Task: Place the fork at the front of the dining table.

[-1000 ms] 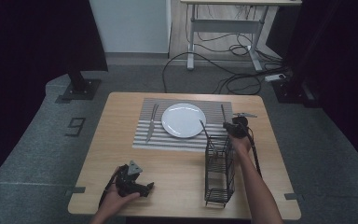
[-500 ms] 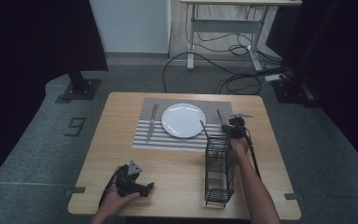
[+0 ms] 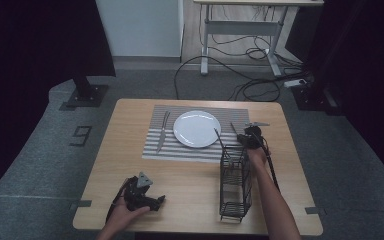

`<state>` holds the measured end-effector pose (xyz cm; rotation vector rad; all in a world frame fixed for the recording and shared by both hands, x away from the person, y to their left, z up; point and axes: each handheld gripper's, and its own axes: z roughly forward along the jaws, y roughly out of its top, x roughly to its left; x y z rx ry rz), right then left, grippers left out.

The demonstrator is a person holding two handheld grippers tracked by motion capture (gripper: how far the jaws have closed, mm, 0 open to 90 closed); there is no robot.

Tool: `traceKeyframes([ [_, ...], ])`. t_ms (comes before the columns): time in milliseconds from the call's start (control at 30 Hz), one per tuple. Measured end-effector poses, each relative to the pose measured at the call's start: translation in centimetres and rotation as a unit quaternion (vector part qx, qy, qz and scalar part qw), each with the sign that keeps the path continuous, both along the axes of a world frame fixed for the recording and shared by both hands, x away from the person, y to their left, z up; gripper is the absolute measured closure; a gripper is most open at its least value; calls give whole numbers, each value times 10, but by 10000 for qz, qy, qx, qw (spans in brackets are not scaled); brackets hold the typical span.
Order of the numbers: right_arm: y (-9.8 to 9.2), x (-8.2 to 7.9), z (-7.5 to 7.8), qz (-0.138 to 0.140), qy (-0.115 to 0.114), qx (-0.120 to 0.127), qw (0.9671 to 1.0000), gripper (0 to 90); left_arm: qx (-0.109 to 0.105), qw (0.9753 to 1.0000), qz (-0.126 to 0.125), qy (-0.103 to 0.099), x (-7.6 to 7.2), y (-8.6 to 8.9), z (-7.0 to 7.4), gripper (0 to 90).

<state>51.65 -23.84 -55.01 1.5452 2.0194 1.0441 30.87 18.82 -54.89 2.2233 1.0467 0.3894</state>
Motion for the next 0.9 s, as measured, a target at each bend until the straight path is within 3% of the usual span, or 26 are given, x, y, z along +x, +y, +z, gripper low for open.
traceKeyframes([
  [100,0,0,0,-1,8,-7,10000,843,0,10000,0,0,0,0,0,0],
  [167,-2,-1,2,63,15,-26,10000,772,-1,10000,1,1,0,0,0,0],
  [300,-6,-5,8,130,-37,57,9999,770,0,10000,1,0,0,0,0,0],
  [500,-11,-8,10,233,31,-68,9997,808,1,10000,1,0,0,0,0,0],
  [600,-14,-11,7,176,25,35,9998,853,1,10000,0,0,0,0,0,0],
  [900,-25,-12,7,-29,-19,417,9991,816,2,10000,0,0,0,0,0,0],
])
